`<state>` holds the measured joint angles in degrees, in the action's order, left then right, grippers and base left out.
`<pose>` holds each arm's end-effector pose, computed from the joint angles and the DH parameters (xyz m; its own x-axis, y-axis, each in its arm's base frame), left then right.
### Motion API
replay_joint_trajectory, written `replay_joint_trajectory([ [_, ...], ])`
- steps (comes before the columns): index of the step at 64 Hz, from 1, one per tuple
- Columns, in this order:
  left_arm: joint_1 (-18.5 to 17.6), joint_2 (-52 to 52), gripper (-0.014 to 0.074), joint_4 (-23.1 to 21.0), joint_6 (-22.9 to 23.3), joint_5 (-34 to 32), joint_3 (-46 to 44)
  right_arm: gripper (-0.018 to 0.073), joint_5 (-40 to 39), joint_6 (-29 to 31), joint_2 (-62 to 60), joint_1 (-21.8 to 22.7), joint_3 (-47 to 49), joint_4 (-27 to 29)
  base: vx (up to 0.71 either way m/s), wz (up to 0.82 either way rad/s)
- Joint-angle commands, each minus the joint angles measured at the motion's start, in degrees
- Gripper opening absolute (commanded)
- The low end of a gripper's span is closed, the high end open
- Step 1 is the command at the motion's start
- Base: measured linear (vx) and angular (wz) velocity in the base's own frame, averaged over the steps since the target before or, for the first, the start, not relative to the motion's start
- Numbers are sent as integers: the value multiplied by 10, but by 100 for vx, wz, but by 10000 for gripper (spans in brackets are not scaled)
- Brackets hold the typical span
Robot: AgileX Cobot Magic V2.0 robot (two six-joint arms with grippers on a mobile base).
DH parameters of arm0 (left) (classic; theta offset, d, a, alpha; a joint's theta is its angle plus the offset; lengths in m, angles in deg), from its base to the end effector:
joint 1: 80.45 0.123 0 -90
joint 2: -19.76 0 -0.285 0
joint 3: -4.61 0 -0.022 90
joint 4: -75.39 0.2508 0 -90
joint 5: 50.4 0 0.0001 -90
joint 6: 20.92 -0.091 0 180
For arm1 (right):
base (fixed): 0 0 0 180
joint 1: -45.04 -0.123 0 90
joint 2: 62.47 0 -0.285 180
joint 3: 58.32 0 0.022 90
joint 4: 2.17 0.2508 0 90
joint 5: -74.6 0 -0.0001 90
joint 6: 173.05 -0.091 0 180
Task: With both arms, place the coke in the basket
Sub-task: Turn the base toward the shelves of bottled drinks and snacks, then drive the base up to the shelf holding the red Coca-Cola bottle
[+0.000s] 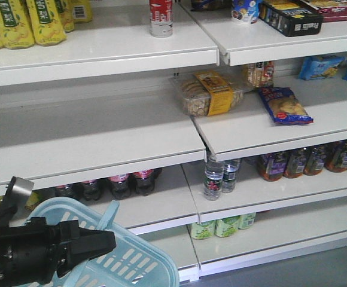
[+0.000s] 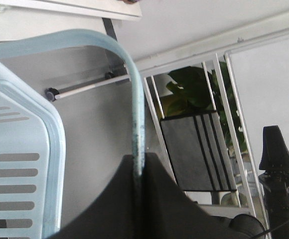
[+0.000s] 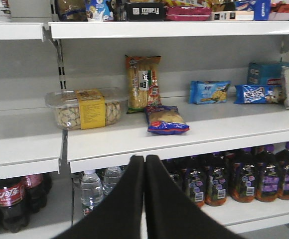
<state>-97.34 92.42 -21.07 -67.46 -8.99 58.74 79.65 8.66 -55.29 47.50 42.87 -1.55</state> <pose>0.1623 -0.1118 0.2271 -0.9013 -0.3474 -0.2586 0.0758 0.4614 -0.8839 0.0568 -0.0024 0.1964 -0.0189 -0.0183 -0.9997 0.0416 0.9990 -0.0190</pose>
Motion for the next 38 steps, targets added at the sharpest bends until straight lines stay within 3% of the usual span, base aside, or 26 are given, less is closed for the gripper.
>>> replay_joint_trajectory([
  [1,-2,-13,-6,-57,-3,28,-15,-10,-41,6,-8,0,-4,-2,8,30],
  [38,-2,-13,-6,-57,-3,28,-15,-10,-41,6,-8,0,-4,-2,6,25],
])
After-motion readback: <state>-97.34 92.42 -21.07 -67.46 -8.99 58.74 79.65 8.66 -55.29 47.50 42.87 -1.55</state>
